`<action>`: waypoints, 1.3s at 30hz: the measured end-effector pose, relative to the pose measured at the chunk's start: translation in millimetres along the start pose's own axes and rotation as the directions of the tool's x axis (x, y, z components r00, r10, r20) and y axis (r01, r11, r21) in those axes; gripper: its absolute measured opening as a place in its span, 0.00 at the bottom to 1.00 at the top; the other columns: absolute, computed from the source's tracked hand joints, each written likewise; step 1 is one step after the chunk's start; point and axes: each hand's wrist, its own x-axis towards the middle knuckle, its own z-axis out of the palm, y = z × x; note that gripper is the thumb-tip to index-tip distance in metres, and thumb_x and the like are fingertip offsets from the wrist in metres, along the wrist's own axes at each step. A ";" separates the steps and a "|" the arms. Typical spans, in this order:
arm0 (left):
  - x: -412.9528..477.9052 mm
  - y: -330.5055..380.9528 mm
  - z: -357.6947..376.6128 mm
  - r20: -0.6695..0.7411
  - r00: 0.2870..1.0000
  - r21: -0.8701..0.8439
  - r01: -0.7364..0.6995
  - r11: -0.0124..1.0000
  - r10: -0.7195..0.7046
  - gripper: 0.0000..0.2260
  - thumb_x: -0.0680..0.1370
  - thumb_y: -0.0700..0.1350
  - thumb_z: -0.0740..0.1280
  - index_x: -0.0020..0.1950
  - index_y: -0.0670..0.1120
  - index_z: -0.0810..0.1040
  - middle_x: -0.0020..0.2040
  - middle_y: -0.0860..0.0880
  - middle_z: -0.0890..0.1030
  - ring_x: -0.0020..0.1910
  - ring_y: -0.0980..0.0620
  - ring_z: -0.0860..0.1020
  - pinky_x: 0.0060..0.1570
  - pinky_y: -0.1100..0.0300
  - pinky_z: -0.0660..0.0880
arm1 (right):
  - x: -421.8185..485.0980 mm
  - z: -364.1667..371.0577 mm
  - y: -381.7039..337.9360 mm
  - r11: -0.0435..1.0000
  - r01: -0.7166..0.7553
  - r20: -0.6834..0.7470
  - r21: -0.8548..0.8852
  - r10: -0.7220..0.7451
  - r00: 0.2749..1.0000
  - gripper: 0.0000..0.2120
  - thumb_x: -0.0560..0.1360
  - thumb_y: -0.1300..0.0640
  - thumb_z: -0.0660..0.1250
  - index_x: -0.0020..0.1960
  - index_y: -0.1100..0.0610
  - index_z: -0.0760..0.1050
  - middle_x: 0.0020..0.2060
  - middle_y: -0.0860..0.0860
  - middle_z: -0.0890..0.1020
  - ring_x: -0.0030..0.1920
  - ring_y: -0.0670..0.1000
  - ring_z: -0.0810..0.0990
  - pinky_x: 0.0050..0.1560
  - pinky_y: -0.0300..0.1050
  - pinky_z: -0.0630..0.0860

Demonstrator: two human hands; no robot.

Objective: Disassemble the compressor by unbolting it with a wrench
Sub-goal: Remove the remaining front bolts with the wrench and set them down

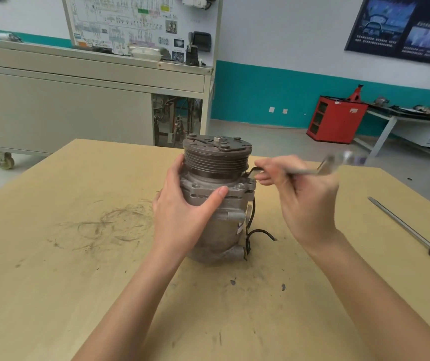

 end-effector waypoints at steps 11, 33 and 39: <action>1.0 -3.4 0.6 -0.005 1.000 -0.007 -0.013 1.000 0.013 0.39 0.64 0.68 0.68 0.73 0.59 0.62 0.66 0.61 0.73 0.67 0.57 0.72 0.69 0.45 0.66 | -30.8 3.7 5.5 0.995 -0.056 -0.034 0.079 0.058 0.998 0.19 0.82 0.50 0.57 0.48 0.64 0.78 0.44 0.55 0.82 0.45 0.51 0.83 0.47 0.41 0.80; 3.0 -7.9 1.1 -0.035 0.998 -0.002 -0.044 0.999 0.044 0.36 0.64 0.68 0.69 0.69 0.64 0.63 0.59 0.73 0.70 0.63 0.63 0.73 0.67 0.48 0.70 | 34.4 4.2 59.5 0.240 -0.689 0.414 0.684 0.650 0.637 0.21 0.78 0.46 0.56 0.39 0.61 0.76 0.33 0.56 0.84 0.30 0.51 0.83 0.30 0.36 0.78; 3.1 -7.6 1.8 -0.028 0.999 0.005 -0.040 0.999 0.040 0.38 0.64 0.68 0.68 0.71 0.61 0.63 0.59 0.73 0.70 0.64 0.60 0.73 0.68 0.47 0.69 | 20.4 -11.9 12.4 0.969 -0.142 0.108 0.200 0.122 0.987 0.15 0.78 0.53 0.63 0.44 0.64 0.81 0.36 0.56 0.84 0.33 0.53 0.84 0.34 0.51 0.82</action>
